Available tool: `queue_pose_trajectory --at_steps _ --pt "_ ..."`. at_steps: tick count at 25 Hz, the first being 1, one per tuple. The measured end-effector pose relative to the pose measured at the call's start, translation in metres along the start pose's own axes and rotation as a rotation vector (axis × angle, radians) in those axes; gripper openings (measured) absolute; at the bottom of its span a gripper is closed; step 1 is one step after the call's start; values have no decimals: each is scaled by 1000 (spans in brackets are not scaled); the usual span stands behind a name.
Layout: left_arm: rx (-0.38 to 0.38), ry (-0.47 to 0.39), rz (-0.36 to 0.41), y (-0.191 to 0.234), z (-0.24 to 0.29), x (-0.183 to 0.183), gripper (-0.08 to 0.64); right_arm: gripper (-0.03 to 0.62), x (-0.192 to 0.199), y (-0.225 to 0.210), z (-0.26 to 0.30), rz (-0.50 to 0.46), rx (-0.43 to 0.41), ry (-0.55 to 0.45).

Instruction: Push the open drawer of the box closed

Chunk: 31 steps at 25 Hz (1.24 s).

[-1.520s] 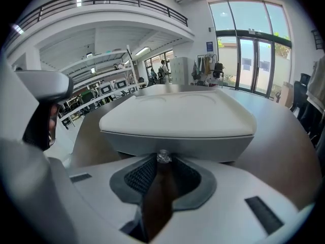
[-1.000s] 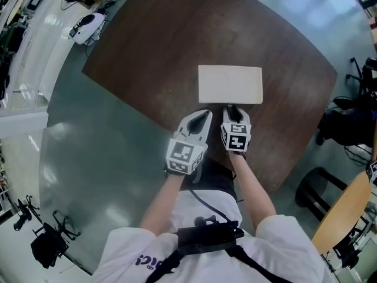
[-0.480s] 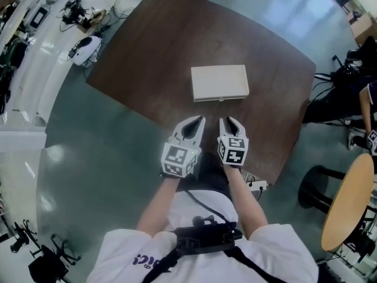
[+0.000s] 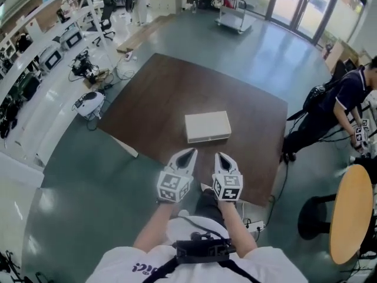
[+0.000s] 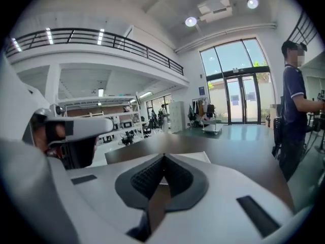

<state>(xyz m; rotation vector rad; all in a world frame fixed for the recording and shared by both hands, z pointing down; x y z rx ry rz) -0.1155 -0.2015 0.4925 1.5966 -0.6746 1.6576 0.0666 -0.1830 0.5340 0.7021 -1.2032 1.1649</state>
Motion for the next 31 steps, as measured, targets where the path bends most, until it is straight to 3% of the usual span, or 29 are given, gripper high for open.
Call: queue_pose_trajectory --at_steps 3,12,25,31 --pt "3 -29 26 -16 -12 7 9 5 5 9 -25 -3 -39 -74" --pt "19 -90 40 -52 -37 -8 9 5 -39 29 -75 -54 -24 -196" --pt "9 -81 14 -63 -62 -4 9 5 -29 35 -100 17 29 -208" --pt "-26 -126 31 -79 -49 -14 9 5 -44 13 -103 -36 -1 -222"
Point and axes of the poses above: the fingertips, and each gripper's own axes: z forward along the fingers, y to its left, x out of its underside, the point moved 9 cm from there along -z, backward along the fingers, and after that the axes turned 5 degrees about -x, right-handed, at the moved point
